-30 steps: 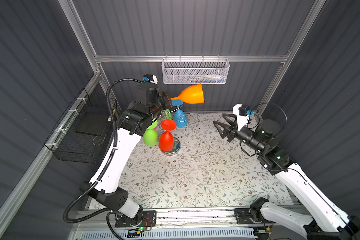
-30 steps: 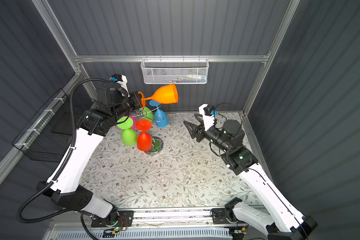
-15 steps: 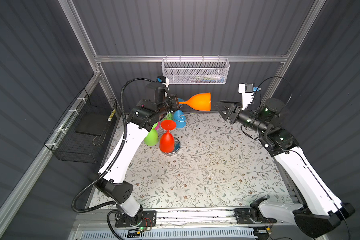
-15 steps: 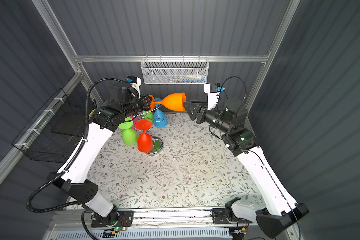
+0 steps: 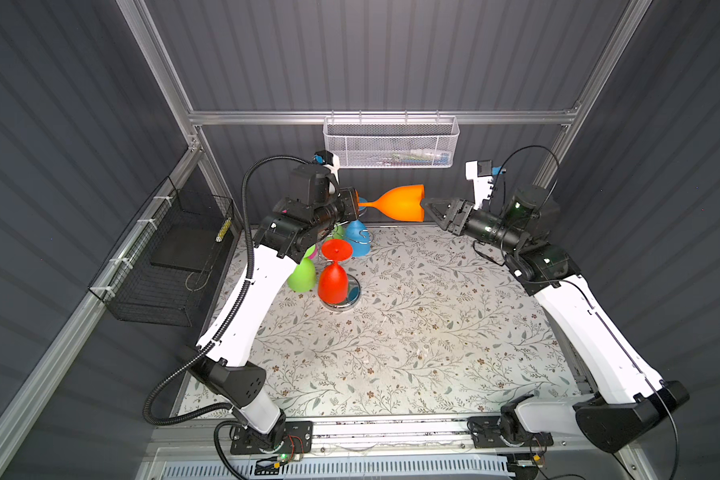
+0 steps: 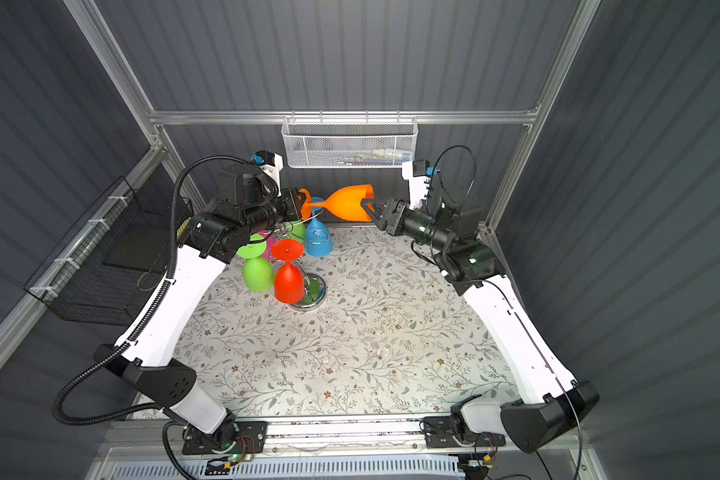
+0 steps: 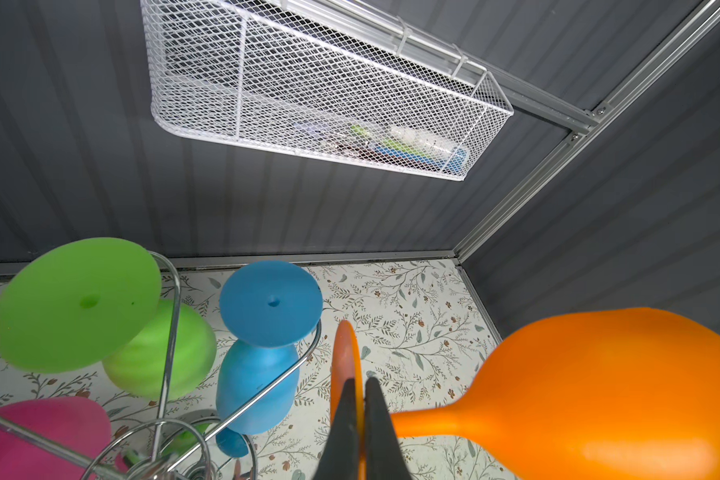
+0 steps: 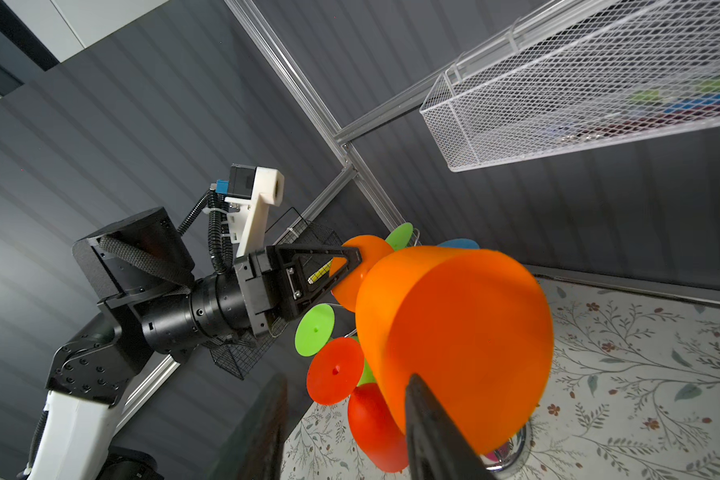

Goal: Take the wine glass off the wine glass rack

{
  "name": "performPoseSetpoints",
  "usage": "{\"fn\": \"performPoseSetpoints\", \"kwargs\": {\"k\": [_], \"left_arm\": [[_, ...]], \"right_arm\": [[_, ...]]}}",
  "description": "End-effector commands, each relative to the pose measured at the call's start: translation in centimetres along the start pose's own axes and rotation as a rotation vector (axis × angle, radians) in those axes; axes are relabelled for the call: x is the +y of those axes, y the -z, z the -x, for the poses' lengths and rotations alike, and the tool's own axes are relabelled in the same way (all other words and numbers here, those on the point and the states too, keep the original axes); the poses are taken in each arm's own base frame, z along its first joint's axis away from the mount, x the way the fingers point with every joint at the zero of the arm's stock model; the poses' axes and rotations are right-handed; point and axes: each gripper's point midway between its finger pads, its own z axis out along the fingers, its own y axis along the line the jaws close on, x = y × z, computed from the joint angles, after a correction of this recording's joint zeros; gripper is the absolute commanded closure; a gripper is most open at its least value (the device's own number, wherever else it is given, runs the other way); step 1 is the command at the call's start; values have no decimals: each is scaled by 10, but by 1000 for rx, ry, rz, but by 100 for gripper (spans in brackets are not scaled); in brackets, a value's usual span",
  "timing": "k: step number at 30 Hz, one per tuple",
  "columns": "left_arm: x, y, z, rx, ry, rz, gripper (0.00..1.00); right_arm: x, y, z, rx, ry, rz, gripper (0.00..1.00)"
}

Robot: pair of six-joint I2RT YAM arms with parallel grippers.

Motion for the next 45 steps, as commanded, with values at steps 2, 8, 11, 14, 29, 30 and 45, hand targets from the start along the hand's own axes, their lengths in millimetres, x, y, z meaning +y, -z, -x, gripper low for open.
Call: {"fn": "performPoseSetpoints", "kwargs": {"k": [2,8,11,14,29,30,45], "left_arm": [[-13,17,18,-57,18,-59,100],[-13,16,16,-51,21,-61,100],[-12,15,15,-49,23,-59,100],[-12,13,12,-43,24,-60,100],[-15,22,13,-57,-19,-80,26],[-14,25,12,-62,-27,-79,16],[-28,68,-11,-66,-328,-196,0]], "right_arm": [[12,-5,12,-16,5,47,56],[18,-15,13,0,12,74,64],[20,-20,13,14,11,84,73],[23,-23,12,20,15,89,82],[4,10,26,-33,151,-153,100],[-1,16,28,-40,162,-193,100],[-150,85,33,40,165,-803,100]]}}
